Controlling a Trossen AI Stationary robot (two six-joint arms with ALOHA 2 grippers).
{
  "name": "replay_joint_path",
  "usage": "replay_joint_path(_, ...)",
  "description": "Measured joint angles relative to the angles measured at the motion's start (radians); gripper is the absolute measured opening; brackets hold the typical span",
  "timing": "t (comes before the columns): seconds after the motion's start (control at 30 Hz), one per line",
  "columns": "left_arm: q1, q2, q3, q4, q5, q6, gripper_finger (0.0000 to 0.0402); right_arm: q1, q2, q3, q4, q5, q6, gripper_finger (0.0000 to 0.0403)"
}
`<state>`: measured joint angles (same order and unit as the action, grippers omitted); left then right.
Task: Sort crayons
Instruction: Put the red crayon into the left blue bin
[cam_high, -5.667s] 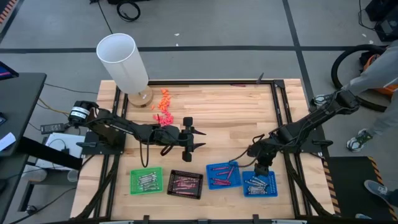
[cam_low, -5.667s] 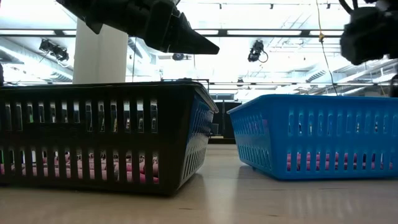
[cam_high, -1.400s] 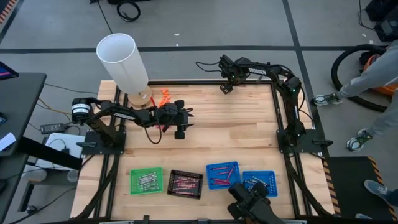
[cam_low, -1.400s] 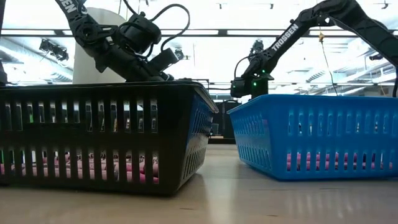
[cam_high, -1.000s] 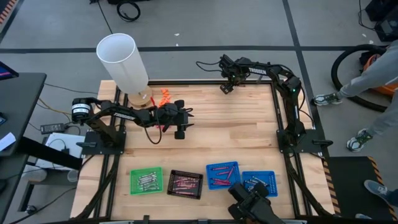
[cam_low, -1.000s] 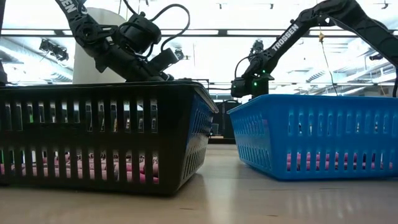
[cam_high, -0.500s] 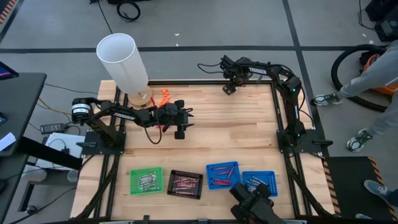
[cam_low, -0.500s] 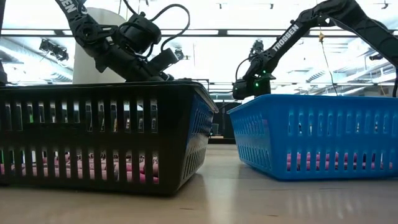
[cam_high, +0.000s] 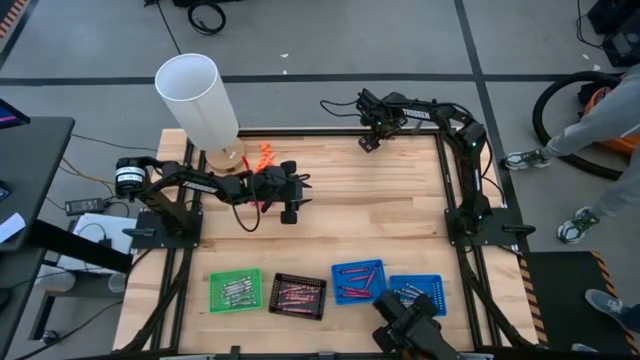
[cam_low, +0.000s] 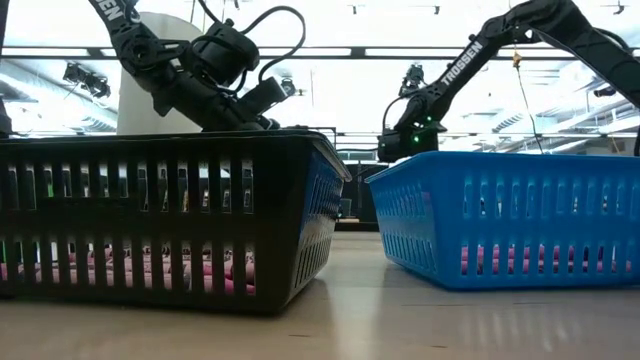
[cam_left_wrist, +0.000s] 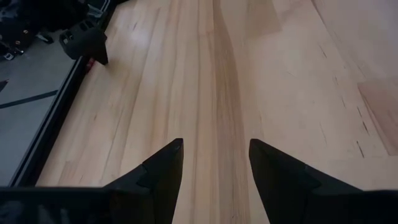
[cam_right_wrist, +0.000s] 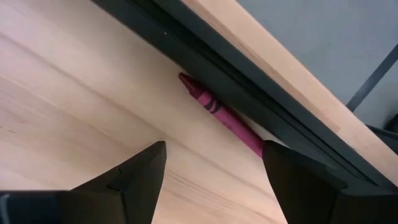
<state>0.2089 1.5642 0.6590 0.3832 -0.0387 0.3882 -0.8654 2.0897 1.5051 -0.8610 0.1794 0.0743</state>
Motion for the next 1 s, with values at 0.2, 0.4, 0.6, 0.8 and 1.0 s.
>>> replay_joint_path(0.2, -0.006, 0.000, 0.000, 0.000, 0.000, 0.007, 0.0194, -0.006, -0.001, -0.002, -0.009, -0.057, -0.027, 0.0279)
replay_joint_path(0.4, -0.006, 0.000, 0.000, 0.001, 0.000, 0.008, 0.0194, 0.053, -0.007, -0.002, -0.100, -0.071, -0.048, 0.0279)
replay_joint_path(0.6, -0.006, 0.000, 0.000, 0.001, 0.000, 0.008, 0.0194, 0.123, -0.061, -0.003, -0.171, -0.025, -0.052, 0.0279)
replay_joint_path(0.8, -0.006, 0.000, 0.001, 0.009, 0.000, 0.005, 0.0194, 0.138, -0.071, -0.004, -0.149, 0.059, -0.138, 0.0279)
replay_joint_path(1.0, -0.006, 0.000, 0.001, 0.008, 0.000, 0.000, 0.0194, 0.077, -0.062, -0.025, -0.073, -0.001, -0.220, 0.0269)
